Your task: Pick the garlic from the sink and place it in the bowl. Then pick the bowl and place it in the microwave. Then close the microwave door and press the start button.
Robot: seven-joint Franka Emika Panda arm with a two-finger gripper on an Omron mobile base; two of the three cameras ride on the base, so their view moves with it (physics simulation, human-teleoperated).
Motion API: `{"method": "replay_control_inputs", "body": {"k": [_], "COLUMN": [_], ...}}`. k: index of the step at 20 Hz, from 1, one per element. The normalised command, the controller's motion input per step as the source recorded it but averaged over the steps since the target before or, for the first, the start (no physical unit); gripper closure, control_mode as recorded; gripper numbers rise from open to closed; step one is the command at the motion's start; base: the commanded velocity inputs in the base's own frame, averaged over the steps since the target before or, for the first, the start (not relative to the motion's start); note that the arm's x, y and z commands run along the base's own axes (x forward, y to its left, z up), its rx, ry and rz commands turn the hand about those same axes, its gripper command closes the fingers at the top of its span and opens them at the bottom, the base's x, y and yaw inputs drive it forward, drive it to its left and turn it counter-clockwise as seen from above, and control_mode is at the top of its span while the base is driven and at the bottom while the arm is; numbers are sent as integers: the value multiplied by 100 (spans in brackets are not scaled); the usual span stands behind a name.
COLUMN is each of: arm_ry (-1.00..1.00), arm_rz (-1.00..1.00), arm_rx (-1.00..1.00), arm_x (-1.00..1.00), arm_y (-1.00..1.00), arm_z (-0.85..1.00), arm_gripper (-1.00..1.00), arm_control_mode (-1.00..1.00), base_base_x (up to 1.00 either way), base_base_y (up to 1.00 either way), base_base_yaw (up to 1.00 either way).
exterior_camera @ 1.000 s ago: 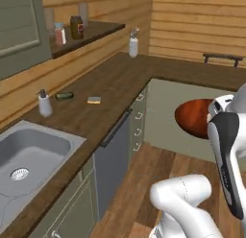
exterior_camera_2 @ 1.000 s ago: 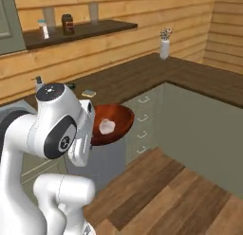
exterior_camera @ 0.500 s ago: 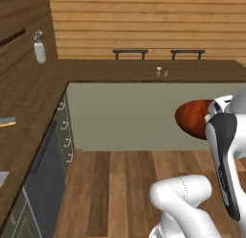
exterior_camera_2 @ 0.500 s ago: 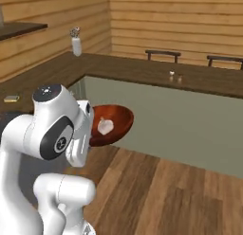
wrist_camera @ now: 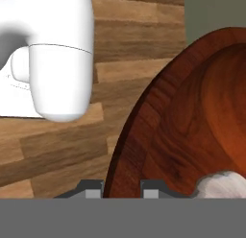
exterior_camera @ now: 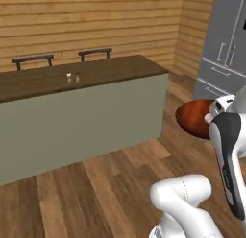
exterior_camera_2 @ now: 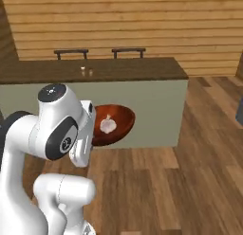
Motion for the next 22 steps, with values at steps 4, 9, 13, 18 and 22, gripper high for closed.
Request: {"method": "replay_control_inputs", "body": {"k": [4,9,13,18,22], "arm_ry": [0,0,0,0,0], "arm_rz": [0,0,0,0,0], "arm_rx": [0,0,0,0,0], "arm_x": [0,0,0,0,0], "arm_y": [0,0,0,0,0], "arm_z": [0,0,0,0,0], "arm_gripper": [100,100,100,100,100], "arm_control_mode": [100,100,100,100,100], "base_base_x": [15,43,66,98,100], "base_base_y": [0,15,10,-11,-2], "base_base_yaw": [-87,-78,-67,-47,-41]}}
